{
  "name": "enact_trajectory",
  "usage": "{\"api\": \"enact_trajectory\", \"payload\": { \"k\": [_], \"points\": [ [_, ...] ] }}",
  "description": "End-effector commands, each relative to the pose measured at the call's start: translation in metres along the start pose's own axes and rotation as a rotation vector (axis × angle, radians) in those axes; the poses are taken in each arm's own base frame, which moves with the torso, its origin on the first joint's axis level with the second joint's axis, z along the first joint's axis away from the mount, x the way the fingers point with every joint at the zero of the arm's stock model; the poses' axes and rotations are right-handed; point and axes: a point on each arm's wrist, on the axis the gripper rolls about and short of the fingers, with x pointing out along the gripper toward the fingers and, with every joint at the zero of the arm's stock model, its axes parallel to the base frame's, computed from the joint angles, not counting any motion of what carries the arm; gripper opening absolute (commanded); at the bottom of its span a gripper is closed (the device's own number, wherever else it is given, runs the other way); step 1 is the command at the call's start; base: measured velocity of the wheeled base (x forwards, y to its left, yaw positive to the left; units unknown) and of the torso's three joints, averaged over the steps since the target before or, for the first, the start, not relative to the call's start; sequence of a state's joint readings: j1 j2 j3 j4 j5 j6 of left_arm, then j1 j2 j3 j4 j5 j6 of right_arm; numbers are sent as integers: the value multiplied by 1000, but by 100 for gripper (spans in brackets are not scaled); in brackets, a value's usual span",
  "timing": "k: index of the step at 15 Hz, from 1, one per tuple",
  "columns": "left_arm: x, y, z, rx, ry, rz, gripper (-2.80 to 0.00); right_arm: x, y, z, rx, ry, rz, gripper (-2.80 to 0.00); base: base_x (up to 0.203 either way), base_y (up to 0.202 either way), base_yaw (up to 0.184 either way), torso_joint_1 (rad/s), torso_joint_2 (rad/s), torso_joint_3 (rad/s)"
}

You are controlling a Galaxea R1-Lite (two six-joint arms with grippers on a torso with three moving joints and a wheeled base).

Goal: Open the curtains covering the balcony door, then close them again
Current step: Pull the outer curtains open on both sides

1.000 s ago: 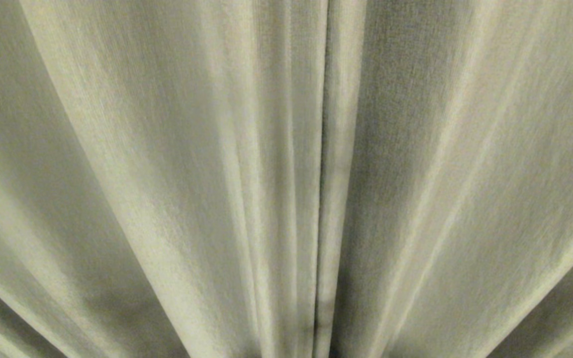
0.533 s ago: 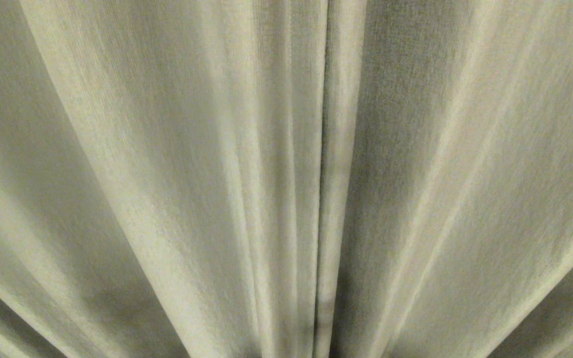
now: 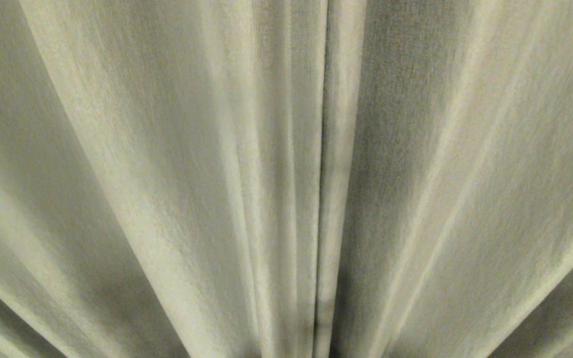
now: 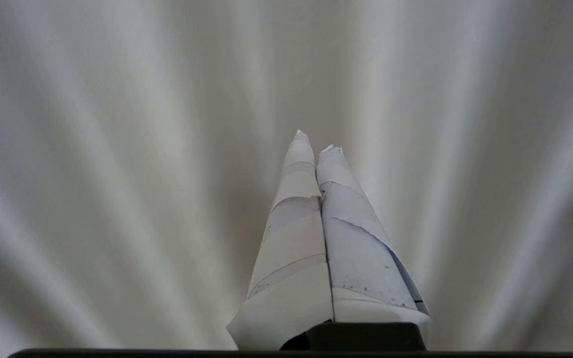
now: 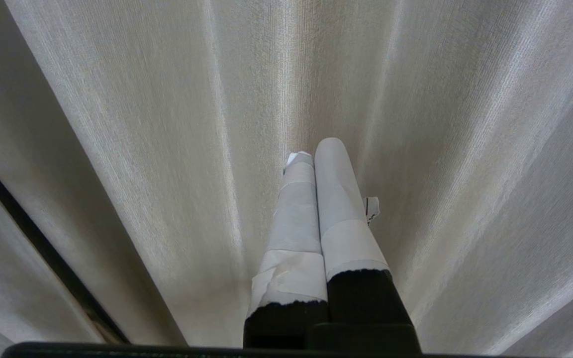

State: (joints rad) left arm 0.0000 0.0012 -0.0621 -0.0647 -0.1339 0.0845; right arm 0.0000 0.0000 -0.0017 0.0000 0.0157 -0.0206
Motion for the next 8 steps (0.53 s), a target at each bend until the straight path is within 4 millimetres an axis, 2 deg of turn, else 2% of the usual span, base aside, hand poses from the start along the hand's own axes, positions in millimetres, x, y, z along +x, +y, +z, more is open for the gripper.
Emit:
{"api": "enact_trajectory", "payload": {
  "k": [1, 5, 8],
  "points": [
    [-4, 0, 25, 3, -35, -87, -280, 0, 0, 0, -1, 2, 1, -280, 0, 0, 0, 0, 0, 0],
    [13, 2, 71, -74, 22, -259, -280, 0, 0, 0, -1, 2, 1, -280, 0, 0, 0, 0, 0, 0],
    [37, 6, 101, -113, 54, -360, -280, 0, 0, 0, -1, 2, 1, -280, 0, 0, 0, 0, 0, 0]
  ]
}}
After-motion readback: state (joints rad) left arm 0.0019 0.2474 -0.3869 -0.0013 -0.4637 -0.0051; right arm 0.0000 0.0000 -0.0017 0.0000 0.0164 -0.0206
